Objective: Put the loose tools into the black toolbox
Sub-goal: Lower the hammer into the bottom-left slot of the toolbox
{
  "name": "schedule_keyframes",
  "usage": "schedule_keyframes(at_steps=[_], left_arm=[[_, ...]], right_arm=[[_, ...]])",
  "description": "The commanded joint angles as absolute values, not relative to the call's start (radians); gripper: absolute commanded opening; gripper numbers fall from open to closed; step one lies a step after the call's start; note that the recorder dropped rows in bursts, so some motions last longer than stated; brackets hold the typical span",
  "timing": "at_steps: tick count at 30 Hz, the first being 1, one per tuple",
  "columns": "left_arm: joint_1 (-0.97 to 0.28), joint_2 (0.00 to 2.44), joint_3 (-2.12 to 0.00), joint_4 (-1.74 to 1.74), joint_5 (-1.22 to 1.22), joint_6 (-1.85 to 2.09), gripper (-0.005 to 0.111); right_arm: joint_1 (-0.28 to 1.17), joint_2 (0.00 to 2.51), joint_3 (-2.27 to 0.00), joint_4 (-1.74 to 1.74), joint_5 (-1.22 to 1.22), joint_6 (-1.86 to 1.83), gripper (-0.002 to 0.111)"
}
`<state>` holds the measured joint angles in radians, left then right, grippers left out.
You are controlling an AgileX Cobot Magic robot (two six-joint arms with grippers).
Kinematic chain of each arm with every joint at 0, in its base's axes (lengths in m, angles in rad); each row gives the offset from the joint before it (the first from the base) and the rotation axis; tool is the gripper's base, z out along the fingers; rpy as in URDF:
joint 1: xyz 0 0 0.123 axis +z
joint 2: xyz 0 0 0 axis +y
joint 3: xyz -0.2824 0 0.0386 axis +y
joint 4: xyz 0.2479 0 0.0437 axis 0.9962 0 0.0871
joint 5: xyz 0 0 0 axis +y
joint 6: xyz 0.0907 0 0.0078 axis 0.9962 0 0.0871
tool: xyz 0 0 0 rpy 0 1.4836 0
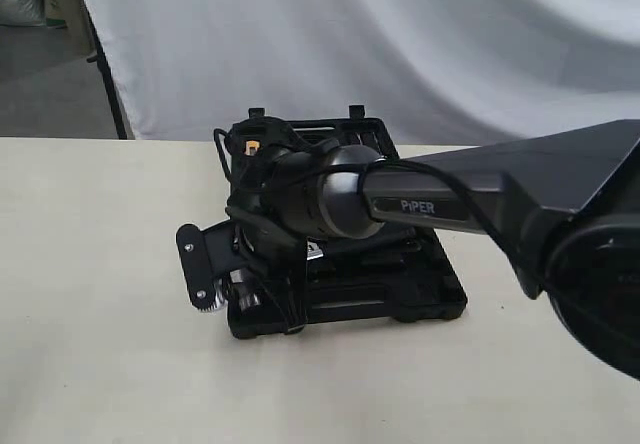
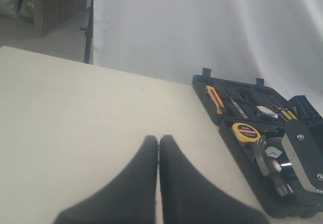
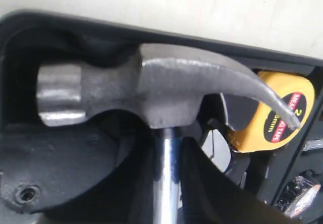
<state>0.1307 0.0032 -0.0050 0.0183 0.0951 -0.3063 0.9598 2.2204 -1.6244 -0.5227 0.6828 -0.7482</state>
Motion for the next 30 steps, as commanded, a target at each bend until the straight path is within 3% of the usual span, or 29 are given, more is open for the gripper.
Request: schedule_keyframes(at_steps=[1,23,25,30], left_arm=[[0.156,0.000,-0.008,0.023,0.088,-0.311,0.001],[0.156,0.000,-0.008,0.023,0.088,-0.311,0.001],[0.156,0.000,-0.008,0.023,0.088,-0.311,0.001],[0.156,0.000,-0.008,0.023,0.088,-0.311,0.001]], right_arm=[[0.958,2.217,-1.631,-0.524,0.678,-0.727,-0.001],[0.958,2.217,-1.631,-0.589,0.690,-0.543,0.000],[0.958,2.217,-1.631,-0.589,0.690,-0.543,0.006],[0.958,2.217,-1.631,-0.589,0.690,-0.500,0.043]])
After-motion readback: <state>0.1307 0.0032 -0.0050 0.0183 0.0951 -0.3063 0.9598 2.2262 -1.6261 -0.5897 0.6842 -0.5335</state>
